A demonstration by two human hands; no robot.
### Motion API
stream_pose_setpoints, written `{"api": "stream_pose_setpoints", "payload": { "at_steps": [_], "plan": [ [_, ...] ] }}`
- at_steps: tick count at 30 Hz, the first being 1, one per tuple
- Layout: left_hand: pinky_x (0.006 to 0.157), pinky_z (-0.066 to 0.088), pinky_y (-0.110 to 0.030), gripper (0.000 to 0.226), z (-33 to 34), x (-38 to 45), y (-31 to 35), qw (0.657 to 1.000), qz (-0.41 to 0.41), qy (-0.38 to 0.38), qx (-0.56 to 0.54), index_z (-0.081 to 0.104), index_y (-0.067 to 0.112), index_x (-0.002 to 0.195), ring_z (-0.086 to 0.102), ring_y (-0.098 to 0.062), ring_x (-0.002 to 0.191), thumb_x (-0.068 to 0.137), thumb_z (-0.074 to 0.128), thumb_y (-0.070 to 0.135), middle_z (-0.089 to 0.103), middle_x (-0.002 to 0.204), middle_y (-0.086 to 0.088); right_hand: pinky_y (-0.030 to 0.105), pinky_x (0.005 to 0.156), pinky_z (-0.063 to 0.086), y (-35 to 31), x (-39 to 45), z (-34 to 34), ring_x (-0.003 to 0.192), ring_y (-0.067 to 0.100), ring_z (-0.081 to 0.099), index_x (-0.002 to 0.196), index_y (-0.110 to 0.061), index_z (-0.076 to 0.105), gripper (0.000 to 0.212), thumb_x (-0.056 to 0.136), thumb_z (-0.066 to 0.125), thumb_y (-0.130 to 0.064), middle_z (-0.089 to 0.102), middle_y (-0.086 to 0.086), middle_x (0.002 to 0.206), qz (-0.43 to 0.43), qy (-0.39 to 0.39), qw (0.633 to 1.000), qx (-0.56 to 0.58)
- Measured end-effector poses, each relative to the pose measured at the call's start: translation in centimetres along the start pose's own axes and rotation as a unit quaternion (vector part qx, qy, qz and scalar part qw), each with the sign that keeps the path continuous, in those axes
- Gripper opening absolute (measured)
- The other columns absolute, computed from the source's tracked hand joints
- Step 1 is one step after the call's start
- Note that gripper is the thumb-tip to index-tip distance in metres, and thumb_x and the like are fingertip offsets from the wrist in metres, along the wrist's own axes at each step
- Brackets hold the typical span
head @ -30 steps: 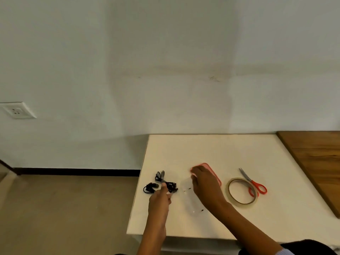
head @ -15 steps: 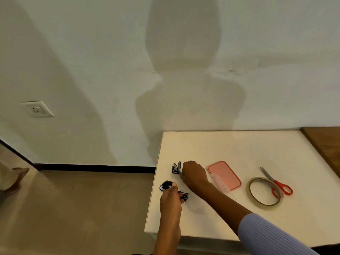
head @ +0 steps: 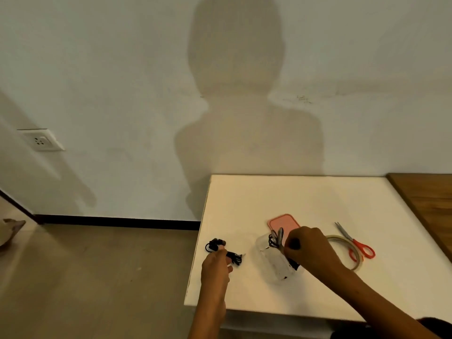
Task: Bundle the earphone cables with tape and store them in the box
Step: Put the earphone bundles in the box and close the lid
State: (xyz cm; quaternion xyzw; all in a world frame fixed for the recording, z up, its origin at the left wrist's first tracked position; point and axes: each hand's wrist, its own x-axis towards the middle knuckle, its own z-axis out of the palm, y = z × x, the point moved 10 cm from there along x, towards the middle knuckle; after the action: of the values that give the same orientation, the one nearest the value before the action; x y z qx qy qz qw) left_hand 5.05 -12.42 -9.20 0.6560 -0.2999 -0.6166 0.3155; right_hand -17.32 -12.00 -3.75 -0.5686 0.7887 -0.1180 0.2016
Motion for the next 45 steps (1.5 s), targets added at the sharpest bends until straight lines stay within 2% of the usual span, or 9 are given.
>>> {"api": "stream_pose_setpoints", "payload": {
  "at_steps": [5, 11, 16, 21, 26, 32, 35, 39, 45],
  "plan": [
    [0.083, 0.041, -0.032, 0.029, 0.1, -0.2, -0.2, 1.0, 0.004, -0.004, 0.005, 0.054, 0.009, 0.119, 0.057, -0.026, 0.102, 0.1, 0.04, 0.025, 0.06, 0.11, -0.011, 0.026, 0.073, 0.052, -3.2, -0.4, 1.2, 0.079, 0.012, 0.063, 0.093, -0.02, 0.068, 0.024, 0.091, 0.054, -0.039, 0.069, -0.003, 0.091, -0.047, 0.045, 0.995, -0.077],
    [0.096, 0.042, -0.038, 0.037, -0.7, -0.1, 0.0, 1.0, 0.002, 0.011, 0.017, 0.05, 0.006, 0.129, 0.055, -0.031, 0.116, 0.101, 0.036, 0.026, 0.057, 0.128, -0.016, 0.024, 0.077, 0.046, -7.3, 1.1, 4.8, 0.098, 0.015, 0.061, 0.114, -0.019, 0.061, 0.023, 0.096, 0.049, -0.024, 0.065, -0.001, 0.112, -0.098, 0.058, 0.991, -0.076],
    [0.093, 0.042, -0.036, 0.036, -1.0, 0.4, 0.0, 1.0, 0.011, 0.004, 0.016, 0.051, 0.008, 0.127, 0.056, -0.027, 0.113, 0.1, 0.038, 0.027, 0.059, 0.125, -0.014, 0.03, 0.07, 0.054, -3.2, 1.4, 3.5, 0.074, 0.013, 0.064, 0.097, -0.019, 0.066, 0.024, 0.089, 0.058, -0.041, 0.069, -0.003, 0.084, -0.04, 0.078, 0.995, 0.04],
    [0.093, 0.042, -0.036, 0.036, -1.0, 0.5, -0.1, 1.0, 0.011, 0.003, 0.01, 0.051, 0.007, 0.128, 0.057, -0.027, 0.108, 0.1, 0.039, 0.026, 0.059, 0.124, -0.015, 0.027, 0.067, 0.051, -5.3, 0.7, 0.1, 0.07, 0.011, 0.061, 0.087, -0.015, 0.067, 0.016, 0.091, 0.06, -0.029, 0.062, -0.007, 0.076, -0.099, 0.152, 0.98, 0.087],
    [0.092, 0.043, -0.038, 0.032, -1.3, 0.6, 0.0, 1.0, 0.008, 0.022, 0.013, 0.054, 0.007, 0.121, 0.058, -0.027, 0.106, 0.101, 0.038, 0.025, 0.061, 0.121, -0.015, 0.031, 0.078, 0.05, -11.2, 1.2, 6.5, 0.09, 0.018, 0.061, 0.101, -0.015, 0.064, 0.017, 0.093, 0.053, -0.025, 0.068, 0.001, 0.101, -0.178, 0.04, 0.982, 0.051],
    [0.084, 0.046, -0.035, 0.02, -1.8, 1.3, -0.1, 0.998, 0.011, 0.035, 0.042, 0.055, 0.012, 0.104, 0.057, -0.026, 0.098, 0.1, 0.038, 0.024, 0.062, 0.101, -0.011, 0.027, 0.067, 0.035, -12.4, 2.2, 11.7, 0.099, 0.025, 0.058, 0.113, -0.011, 0.057, 0.023, 0.093, 0.047, -0.012, 0.06, 0.009, 0.113, -0.161, -0.016, 0.984, -0.078],
    [0.074, 0.044, -0.031, 0.018, -2.0, 1.2, 0.3, 0.998, 0.021, 0.04, 0.036, 0.053, 0.012, 0.1, 0.056, -0.024, 0.091, 0.1, 0.04, 0.025, 0.059, 0.089, -0.007, 0.028, 0.067, 0.034, -12.0, 2.6, 10.1, 0.099, 0.027, 0.059, 0.11, -0.01, 0.06, 0.024, 0.09, 0.046, -0.006, 0.062, 0.009, 0.11, -0.154, -0.002, 0.986, -0.071],
    [0.082, 0.041, -0.031, 0.022, -1.0, 1.0, 0.4, 0.999, 0.025, 0.012, 0.03, 0.053, 0.013, 0.104, 0.056, -0.023, 0.099, 0.1, 0.038, 0.029, 0.058, 0.105, -0.008, 0.027, 0.072, 0.051, -9.4, 2.0, 3.9, 0.086, 0.017, 0.063, 0.099, -0.018, 0.067, 0.015, 0.086, 0.06, -0.019, 0.07, 0.001, 0.097, -0.13, 0.038, 0.99, 0.028],
    [0.075, 0.042, -0.027, 0.023, 2.2, 0.4, 0.9, 0.997, 0.043, -0.043, 0.048, 0.054, 0.012, 0.101, 0.056, -0.022, 0.097, 0.1, 0.039, 0.029, 0.058, 0.104, -0.008, 0.012, 0.061, 0.043, -1.2, -0.1, -3.3, 0.065, 0.002, 0.058, 0.083, -0.018, 0.073, 0.007, 0.076, 0.075, -0.019, 0.064, -0.011, 0.074, -0.018, 0.064, 0.992, 0.103]
  ]
}}
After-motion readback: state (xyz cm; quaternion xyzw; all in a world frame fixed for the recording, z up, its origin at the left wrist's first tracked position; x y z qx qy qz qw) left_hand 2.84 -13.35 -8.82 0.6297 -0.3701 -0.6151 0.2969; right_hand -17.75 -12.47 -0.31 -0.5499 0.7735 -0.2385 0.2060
